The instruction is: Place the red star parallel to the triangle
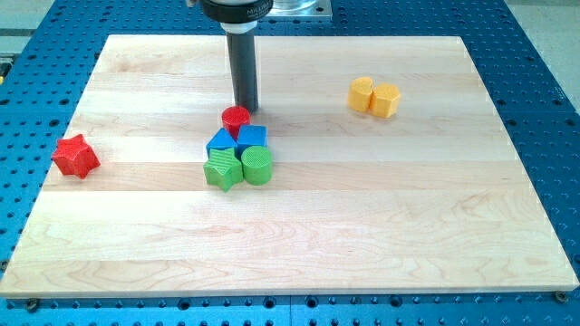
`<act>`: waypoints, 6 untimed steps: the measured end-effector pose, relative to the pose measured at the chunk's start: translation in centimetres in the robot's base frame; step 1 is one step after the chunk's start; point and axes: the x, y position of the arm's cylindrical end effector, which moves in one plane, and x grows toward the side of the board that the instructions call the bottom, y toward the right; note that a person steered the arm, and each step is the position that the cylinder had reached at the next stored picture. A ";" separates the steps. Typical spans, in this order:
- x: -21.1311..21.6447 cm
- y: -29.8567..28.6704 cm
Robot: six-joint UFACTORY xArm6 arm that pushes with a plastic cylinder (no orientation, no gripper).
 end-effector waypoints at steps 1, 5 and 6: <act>0.8 -8.1; 11.4 -22.7; 9.2 -13.0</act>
